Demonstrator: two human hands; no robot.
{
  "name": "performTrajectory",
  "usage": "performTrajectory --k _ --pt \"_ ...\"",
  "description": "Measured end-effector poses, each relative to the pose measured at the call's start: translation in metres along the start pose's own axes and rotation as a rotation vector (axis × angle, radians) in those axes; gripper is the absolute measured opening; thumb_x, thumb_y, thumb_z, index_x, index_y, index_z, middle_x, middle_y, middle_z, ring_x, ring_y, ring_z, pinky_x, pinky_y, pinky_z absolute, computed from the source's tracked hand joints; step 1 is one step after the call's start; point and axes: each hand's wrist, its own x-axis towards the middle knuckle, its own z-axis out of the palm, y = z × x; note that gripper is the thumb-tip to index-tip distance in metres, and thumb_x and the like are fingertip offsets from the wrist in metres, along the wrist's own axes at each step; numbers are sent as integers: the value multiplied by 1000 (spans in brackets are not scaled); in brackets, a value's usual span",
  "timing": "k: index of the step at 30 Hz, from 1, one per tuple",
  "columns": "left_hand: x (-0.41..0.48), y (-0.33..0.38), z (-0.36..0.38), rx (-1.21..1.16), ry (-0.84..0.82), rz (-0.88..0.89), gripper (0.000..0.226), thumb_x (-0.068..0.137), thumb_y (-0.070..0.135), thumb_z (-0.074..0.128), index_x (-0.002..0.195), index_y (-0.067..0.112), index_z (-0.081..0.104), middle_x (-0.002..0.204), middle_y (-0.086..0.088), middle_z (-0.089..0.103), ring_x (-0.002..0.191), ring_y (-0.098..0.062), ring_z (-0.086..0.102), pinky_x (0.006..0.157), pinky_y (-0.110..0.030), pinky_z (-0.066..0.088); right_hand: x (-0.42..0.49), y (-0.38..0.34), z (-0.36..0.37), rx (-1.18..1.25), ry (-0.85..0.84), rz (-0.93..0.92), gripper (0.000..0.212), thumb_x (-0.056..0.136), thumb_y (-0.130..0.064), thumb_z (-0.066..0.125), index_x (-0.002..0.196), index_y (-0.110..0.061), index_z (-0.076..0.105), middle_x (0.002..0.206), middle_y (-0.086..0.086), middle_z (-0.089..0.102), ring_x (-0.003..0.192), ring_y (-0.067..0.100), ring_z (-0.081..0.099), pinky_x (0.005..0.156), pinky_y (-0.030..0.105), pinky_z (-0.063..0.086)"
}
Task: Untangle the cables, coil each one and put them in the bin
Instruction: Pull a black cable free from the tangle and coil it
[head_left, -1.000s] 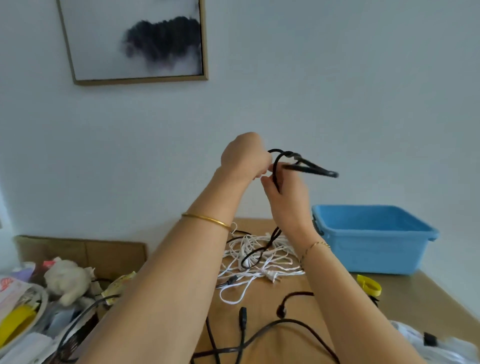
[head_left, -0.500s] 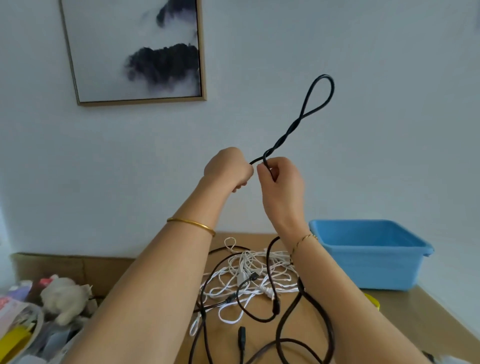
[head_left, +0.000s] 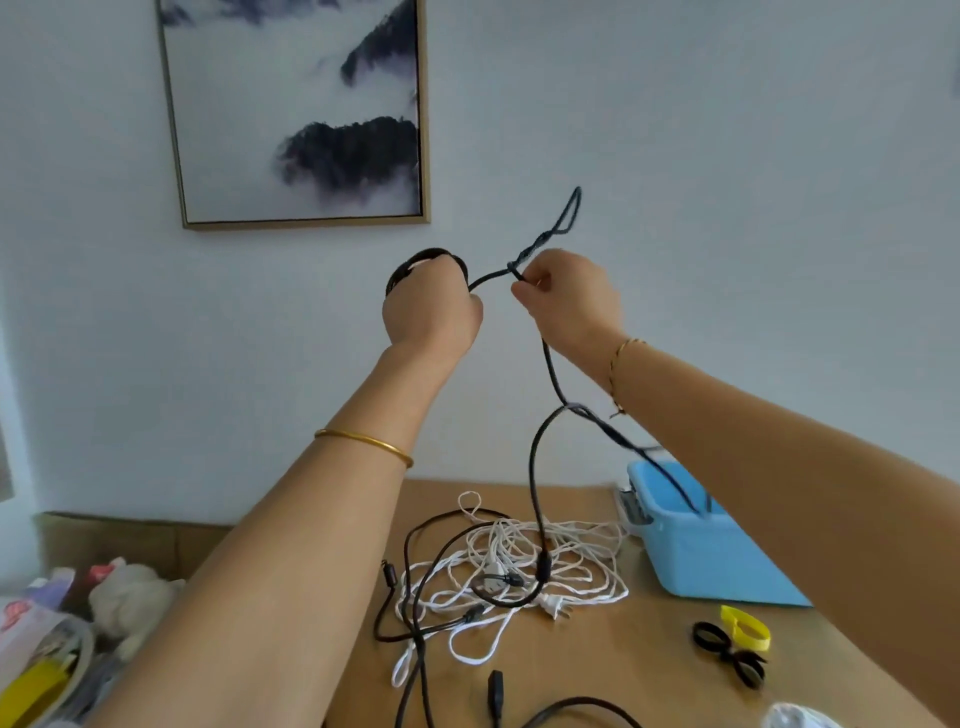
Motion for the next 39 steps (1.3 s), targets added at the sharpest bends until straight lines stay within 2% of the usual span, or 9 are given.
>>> performTrajectory --k 4,8,11,14,17,28,31,34,39 --pt "5 11 -13 -40 110 2 13 87 7 51 76 12 47 74 -1 47 70 -22 45 46 -25 23 24 -11 -9 150 94 -3 12 90 -15 53 90 -9 64 87 6 65 77 22 58 67 31 48" --pt "13 21 -30 -76 160 30 10 88 8 51 81 14 47 80 -1 49 74 -22 45 55 -27 30 43 -21 -13 283 163 6 11 91 -13 50 82 -12 57 80 6 61 78 31 65 75 48 54" --pt "17 25 -38 -81 173 42 13 87 6 50 78 14 45 71 1 44 70 -22 45 46 -25 24 50 -27 -11 346 195 33 14 91 -11 45 80 -13 54 78 4 59 79 33 65 75 50 54" --pt "16 28 -43 -82 167 56 14 87 7 50 77 14 43 65 3 40 68 -21 44 45 -25 22 54 -28 -8 373 234 68 14 91 -11 43 81 -13 53 79 4 59 81 34 64 76 50 54" --pt "15 31 -49 -76 167 72 11 88 9 50 81 14 44 74 0 47 72 -22 45 50 -25 26 56 -29 -6 377 245 92 14 91 -11 42 82 -14 53 81 5 60 82 34 64 76 49 54" --pt "10 34 -59 -79 167 103 12 89 9 50 82 15 43 77 0 47 72 -22 44 45 -24 21 54 -22 -10 336 151 102 16 93 -9 40 89 -9 56 86 7 58 92 34 63 85 47 52" --pt "9 36 -60 -99 187 129 13 89 11 51 81 16 42 74 1 44 71 -21 43 45 -25 21 54 -19 -12 246 155 36 13 94 -13 43 90 -7 54 83 6 57 79 25 58 68 33 47" --pt "9 39 -64 -135 191 168 13 91 15 52 83 16 41 76 2 44 72 -21 42 49 -28 25 49 -16 -13 170 168 -5 27 95 -22 49 71 -13 40 65 -2 44 58 16 39 50 26 30" --pt "9 48 -69 -201 184 245 19 92 21 52 83 12 38 76 1 43 72 -21 40 60 -29 29 48 -12 -12 241 150 66 24 96 -16 41 73 -11 44 77 7 53 81 34 62 65 33 45"
